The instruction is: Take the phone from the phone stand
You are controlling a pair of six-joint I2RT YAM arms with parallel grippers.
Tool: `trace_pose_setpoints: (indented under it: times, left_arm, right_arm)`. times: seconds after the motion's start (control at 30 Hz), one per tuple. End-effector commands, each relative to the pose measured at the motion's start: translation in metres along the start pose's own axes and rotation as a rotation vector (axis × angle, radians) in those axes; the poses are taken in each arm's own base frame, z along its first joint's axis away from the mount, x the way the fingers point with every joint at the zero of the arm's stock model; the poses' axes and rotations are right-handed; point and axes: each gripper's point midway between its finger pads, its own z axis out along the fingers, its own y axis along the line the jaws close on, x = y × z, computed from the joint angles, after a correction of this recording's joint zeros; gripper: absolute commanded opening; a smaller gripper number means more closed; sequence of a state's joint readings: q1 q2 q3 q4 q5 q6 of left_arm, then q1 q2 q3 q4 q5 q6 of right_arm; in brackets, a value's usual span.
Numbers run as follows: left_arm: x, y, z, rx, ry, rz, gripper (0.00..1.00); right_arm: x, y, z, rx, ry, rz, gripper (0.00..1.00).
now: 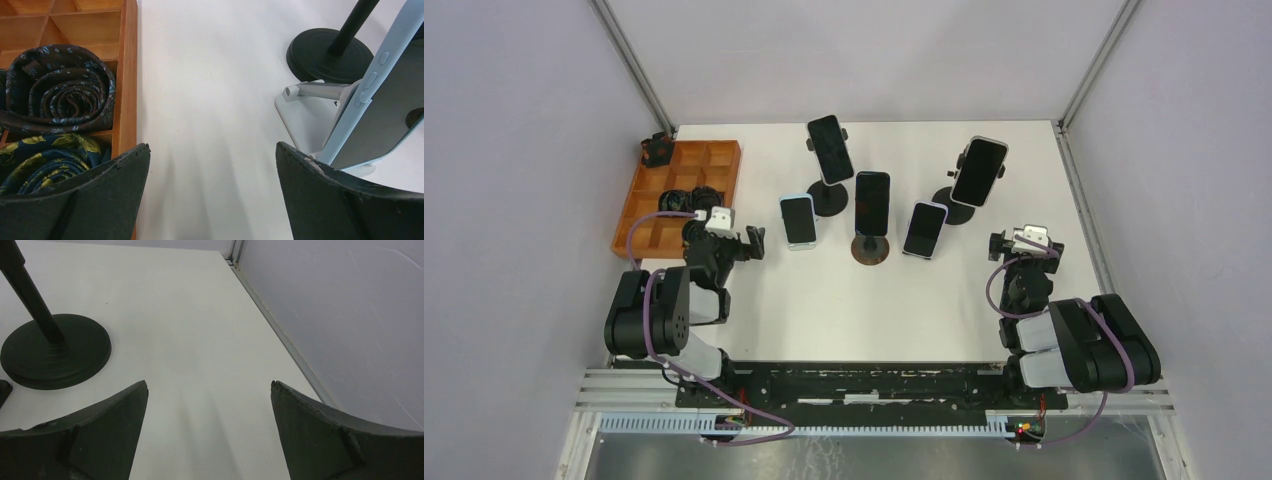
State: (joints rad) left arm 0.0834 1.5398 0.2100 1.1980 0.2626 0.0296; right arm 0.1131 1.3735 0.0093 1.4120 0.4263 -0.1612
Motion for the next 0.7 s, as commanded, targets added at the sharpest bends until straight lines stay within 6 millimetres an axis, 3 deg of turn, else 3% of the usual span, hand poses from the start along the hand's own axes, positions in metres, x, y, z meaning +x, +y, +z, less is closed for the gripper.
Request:
trace_pose_setpoints:
  times: [0.0, 0.33, 0.47, 0.57, 0.67]
  left_arm:
    - [-0.012, 0.000, 0.002, -0.001, -0.042, -0.006, 1.00]
    - [-0.015, -0.007, 0.001, 0.037, -0.049, 0.001, 1.00]
    - [-0.020, 0.002, -0.003, -0.012, -0.059, -0.010, 1.00]
    - [-0.037, 0.010, 0.003, -0.013, -0.053, -0.044, 1.00]
    - [-0.054, 0.013, 0.021, 0.038, 0.081, -0.021, 1.00]
  right_arm:
    - [0.030, -0.007, -0.029, -0.015, 0.070, -0.018, 0.98]
    - [0.030, -0.008, -0.029, -0.008, 0.070, -0.018, 0.98]
    - [0.021, -0.009, -0.033, -0.015, 0.030, -0.004, 0.98]
    - [0.027, -0.019, -0.033, 0.072, 0.099, 0.007, 0.98]
    - [0.017, -0.020, -0.028, 0.101, 0.104, 0.072, 0.98]
